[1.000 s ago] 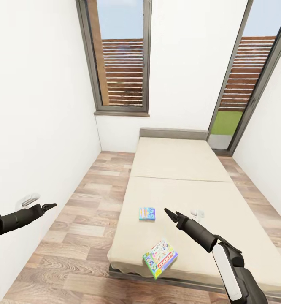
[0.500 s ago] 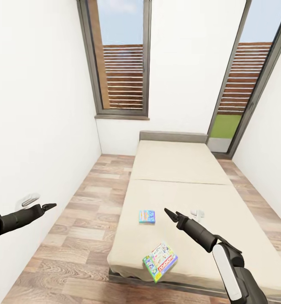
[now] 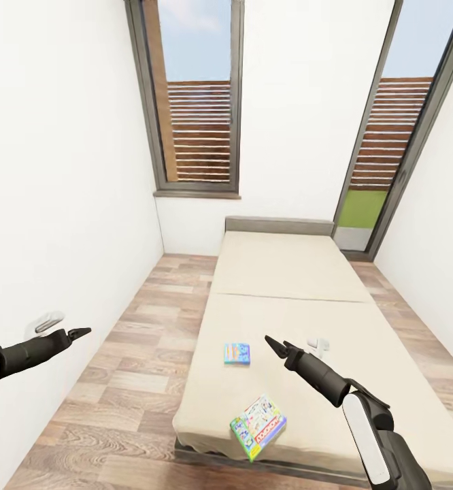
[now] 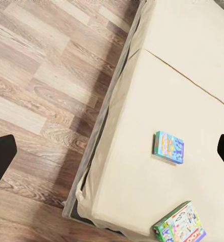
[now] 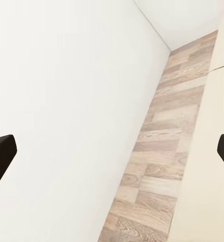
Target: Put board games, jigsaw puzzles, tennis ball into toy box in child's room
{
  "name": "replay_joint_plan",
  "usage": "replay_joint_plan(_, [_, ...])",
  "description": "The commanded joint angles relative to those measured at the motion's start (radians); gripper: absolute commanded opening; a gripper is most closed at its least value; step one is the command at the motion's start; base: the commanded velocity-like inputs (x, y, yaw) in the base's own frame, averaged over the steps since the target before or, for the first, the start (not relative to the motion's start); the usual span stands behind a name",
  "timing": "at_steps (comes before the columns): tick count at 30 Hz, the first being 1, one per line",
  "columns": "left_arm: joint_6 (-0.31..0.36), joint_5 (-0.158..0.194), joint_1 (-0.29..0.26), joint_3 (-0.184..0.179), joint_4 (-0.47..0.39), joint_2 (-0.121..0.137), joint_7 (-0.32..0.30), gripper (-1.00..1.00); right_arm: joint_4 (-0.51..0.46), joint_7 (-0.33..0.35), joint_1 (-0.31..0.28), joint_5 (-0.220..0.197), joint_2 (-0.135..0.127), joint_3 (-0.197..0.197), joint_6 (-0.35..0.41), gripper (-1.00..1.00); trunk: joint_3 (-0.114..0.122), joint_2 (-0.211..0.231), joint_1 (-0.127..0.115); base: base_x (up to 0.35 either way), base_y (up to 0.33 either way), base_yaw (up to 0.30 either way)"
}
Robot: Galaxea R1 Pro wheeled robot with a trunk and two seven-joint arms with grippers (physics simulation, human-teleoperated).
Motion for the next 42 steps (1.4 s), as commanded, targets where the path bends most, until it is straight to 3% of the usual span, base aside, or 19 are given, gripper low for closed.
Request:
replay_joint_plan(1, [0.007,0.0,-0.001,0.001,0.0,0.0,-0.003,1.0,0.0,0.002,-0.001,-0.006,0.001,-0.003,0.008,1.0,0.0,-0.002,0.001,0.0,0.0,0.0])
replay_joint_plan(42, [0.007,0.0,-0.001,0.003,0.0,0.0,-0.003,1.0,0.001,0.002,-0.001,-0.005,0.001,-0.001,0.008,1.0,0.067,-0.002,0.001,0.0,0.0,0.0])
